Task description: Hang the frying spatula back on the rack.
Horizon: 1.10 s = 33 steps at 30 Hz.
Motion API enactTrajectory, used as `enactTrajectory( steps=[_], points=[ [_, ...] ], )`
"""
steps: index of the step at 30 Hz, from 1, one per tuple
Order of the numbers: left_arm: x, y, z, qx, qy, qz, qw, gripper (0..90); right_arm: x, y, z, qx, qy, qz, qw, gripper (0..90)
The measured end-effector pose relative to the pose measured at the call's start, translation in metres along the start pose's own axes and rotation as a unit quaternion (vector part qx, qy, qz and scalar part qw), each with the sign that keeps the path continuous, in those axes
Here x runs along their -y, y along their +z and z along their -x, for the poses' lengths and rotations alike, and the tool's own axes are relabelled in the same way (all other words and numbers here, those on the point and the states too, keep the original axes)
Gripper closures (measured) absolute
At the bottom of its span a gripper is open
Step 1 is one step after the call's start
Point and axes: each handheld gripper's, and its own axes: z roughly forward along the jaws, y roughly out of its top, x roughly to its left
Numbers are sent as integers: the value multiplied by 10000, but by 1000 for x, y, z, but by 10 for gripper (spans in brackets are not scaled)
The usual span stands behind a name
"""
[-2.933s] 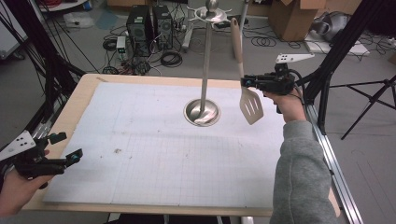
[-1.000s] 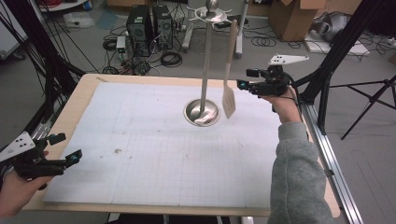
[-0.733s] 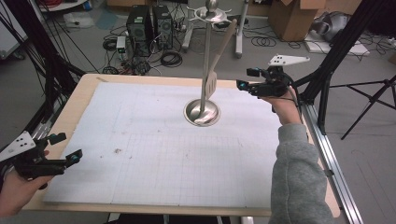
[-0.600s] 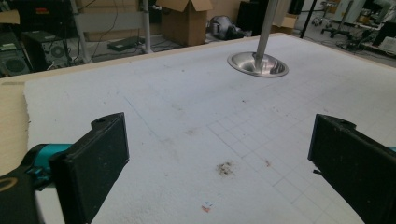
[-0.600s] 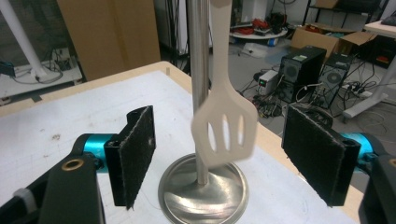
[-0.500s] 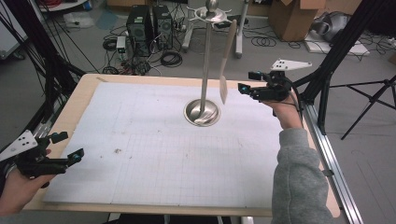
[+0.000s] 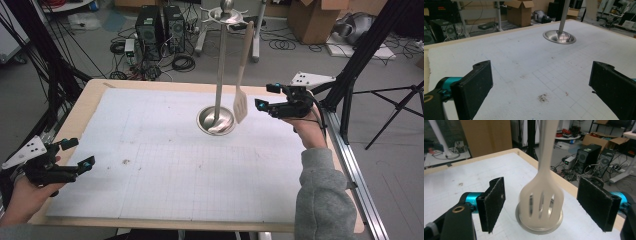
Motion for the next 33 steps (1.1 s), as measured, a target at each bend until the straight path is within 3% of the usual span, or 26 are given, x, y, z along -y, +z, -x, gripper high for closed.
enactTrajectory(
  steps=[11, 17, 33],
  points=[
    [-1, 7, -2, 41, -79, 81, 9999, 56, 15, 2, -18, -78, -32, -3, 10000, 220],
    [0, 8, -1, 22, -71, 62, 10000, 56, 25, 2, -21, -64, -67, -30, 10000, 219],
    [1, 18, -2, 75, -93, 36, 9999, 56, 57, -9, -21, 31, 305, -39, 9995, 208]
  ],
)
